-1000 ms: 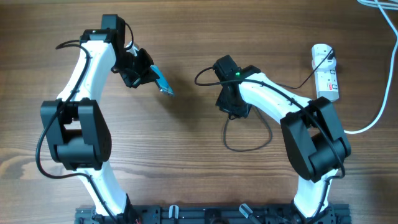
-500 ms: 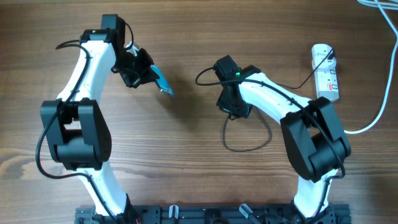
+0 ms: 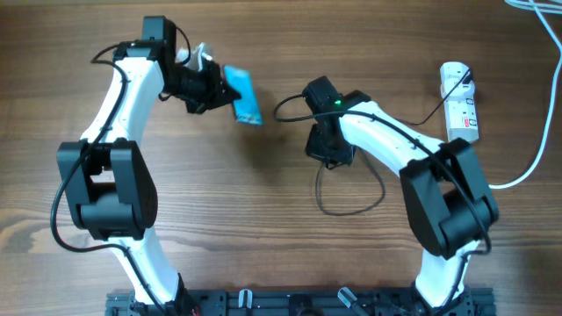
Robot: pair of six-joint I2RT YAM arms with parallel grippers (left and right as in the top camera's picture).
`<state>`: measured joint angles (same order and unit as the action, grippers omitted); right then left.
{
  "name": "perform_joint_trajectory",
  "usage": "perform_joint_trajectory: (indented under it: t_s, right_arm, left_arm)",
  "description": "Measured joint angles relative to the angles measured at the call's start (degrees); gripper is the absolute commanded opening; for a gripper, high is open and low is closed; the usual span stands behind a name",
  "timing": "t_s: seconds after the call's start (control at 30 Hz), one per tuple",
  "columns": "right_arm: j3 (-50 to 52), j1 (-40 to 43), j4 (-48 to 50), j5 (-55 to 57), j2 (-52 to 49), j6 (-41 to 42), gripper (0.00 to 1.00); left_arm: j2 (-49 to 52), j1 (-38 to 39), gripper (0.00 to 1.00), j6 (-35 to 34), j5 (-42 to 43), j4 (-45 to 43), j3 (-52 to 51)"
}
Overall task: Plug charger to phone and switch on socket
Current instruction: 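Lift the cable plug with the right gripper toward the phone's bottom port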
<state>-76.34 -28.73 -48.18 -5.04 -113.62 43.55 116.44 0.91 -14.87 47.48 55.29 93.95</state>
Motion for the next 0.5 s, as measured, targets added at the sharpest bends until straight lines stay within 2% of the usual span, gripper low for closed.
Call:
perform_joint_trajectory:
  t_s: [0.17,0.23,0.33,0.5]
  right_arm:
    - [-0.13,-0.28,-0.26,-12.22,10.10,-9.03,0.04]
    - [-0.31,-1.01,-1.05,-14.88,14.19,-10.99,0.04]
    - [-0.33,-3.15,-1.33,-16.65,18.88,-13.07,0.05]
    - [-0.52,-6.84,-1.07,-14.78,20.00,-12.59,0.04]
  left_arm:
    - [0.00,0.00,0.04,3.54,13.99,-9.42,-0.04]
    - [0.00,0.00,0.04,3.91,16.87,-11.02,-0.04]
    - [0.00,0.02,0.04,4.17,19.26,-11.26,-0.04]
    - [-0.07,2.12,0.04,7.15,19.89,-10.54,-0.04]
